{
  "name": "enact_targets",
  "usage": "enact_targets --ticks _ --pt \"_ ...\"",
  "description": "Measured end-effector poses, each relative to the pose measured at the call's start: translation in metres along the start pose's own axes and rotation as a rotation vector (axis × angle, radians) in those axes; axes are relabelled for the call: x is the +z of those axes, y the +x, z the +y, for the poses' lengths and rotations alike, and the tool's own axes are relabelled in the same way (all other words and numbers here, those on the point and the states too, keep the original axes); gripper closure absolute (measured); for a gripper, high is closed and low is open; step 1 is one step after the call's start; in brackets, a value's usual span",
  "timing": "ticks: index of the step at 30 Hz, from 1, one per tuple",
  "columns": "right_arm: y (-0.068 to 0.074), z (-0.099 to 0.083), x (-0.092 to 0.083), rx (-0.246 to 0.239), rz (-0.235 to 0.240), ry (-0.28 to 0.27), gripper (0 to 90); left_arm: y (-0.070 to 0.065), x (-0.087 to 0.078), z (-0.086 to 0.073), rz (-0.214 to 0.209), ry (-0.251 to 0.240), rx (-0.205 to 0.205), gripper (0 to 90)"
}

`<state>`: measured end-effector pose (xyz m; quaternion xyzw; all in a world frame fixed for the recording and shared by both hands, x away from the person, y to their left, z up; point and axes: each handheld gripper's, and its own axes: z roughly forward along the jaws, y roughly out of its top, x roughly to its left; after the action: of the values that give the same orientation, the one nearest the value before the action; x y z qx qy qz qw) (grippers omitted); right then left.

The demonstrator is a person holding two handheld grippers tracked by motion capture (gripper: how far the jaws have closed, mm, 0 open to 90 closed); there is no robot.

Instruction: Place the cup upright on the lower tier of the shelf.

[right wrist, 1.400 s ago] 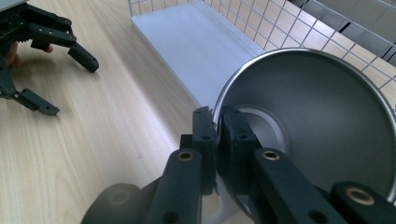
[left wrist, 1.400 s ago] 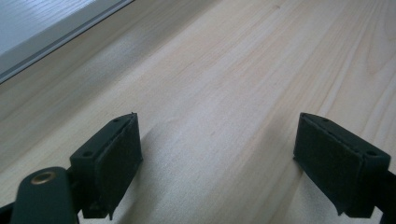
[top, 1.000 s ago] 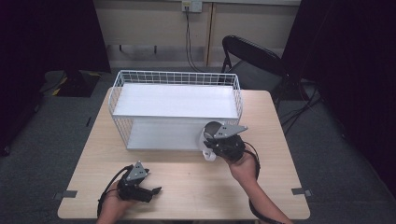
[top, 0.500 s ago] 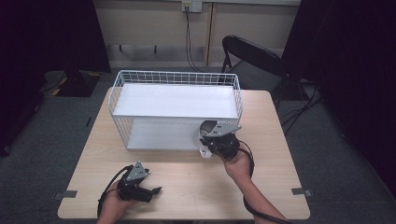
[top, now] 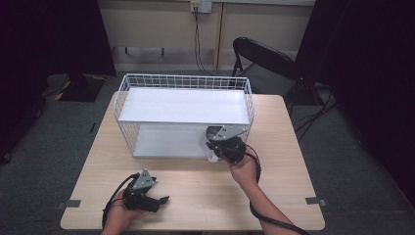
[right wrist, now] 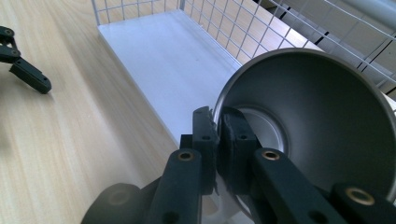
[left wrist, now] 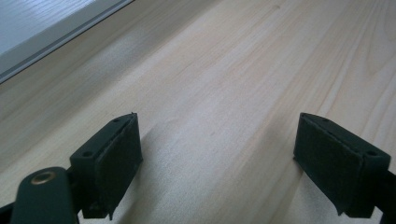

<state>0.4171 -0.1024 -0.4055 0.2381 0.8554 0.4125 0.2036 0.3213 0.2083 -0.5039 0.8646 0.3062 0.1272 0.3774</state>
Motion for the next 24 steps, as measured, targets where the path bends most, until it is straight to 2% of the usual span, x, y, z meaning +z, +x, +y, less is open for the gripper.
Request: enact_targets --ticks 24 --pt "-0.008 -0.005 0.011 -0.005 -0.035 0.014 84.9 0.0 0.0 0.0 0.0 0.0 0.0 14.4"
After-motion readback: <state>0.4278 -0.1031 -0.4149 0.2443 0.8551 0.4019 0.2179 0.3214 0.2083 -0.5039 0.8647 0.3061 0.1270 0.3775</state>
